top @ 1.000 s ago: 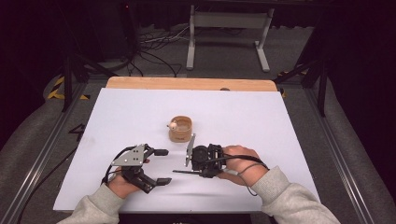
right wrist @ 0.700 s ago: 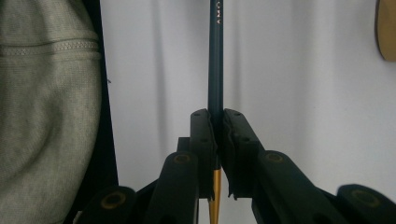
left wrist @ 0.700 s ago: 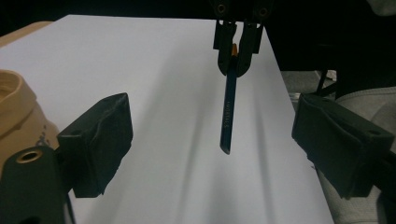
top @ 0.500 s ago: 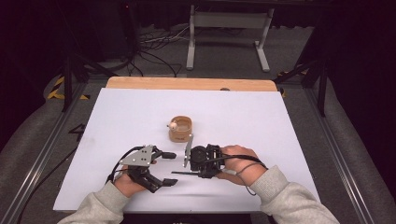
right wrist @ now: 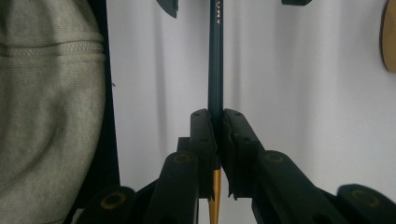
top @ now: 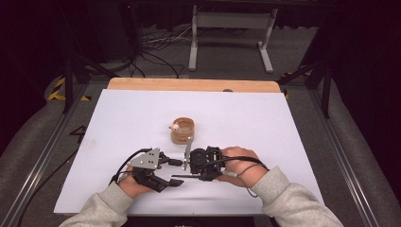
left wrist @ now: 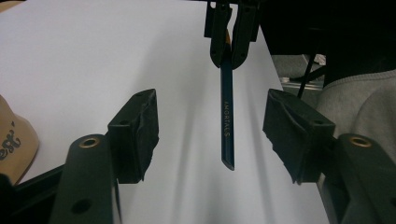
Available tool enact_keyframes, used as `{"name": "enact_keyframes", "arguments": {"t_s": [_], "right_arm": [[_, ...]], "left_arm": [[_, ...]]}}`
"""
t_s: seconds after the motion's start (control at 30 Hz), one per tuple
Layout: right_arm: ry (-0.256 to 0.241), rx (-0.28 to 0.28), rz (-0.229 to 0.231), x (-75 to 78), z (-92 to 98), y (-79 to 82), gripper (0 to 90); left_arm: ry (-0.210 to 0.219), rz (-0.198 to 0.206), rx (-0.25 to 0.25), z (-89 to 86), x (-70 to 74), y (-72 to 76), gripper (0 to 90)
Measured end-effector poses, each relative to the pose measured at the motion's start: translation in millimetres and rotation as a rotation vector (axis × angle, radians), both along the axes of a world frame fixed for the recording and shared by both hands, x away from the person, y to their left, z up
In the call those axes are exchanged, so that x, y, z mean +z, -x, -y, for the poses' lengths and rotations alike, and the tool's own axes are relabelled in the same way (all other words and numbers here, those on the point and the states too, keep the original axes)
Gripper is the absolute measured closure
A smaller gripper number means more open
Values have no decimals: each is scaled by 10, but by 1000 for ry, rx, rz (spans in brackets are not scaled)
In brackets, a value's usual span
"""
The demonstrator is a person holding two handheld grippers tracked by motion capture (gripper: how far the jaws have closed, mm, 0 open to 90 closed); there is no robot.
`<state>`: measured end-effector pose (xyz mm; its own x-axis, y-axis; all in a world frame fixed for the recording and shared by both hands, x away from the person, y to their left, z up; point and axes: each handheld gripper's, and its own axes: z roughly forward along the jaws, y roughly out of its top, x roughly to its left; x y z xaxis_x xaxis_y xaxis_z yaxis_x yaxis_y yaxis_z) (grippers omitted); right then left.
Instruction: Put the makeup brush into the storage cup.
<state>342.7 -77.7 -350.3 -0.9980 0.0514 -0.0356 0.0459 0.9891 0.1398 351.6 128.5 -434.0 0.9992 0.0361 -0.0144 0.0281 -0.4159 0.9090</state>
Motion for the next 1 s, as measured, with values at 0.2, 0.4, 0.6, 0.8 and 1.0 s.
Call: {"name": "enact_keyframes", "arguments": {"t_s": [0.2, 0.4, 0.6, 0.8, 1.0], "right_arm": [[1, 7, 0, 7, -6, 3, 833], [3, 11, 0, 12, -10, -7, 833], [7, 4, -5, -11, -12, -24, 833], [11, 6, -7, -37, -15, -39, 833], [18, 6, -2, -45, -30, -44, 833]], "left_arm": [[-22, 11, -3, 30, 2, -1, 457], [-53, 10, -12, 67, -6, -3, 528], [-74, 22, -14, 71, -8, 2, 636], [-91, 35, -14, 79, -15, 9, 688], [-121, 60, -11, 103, -24, 28, 773]]}}
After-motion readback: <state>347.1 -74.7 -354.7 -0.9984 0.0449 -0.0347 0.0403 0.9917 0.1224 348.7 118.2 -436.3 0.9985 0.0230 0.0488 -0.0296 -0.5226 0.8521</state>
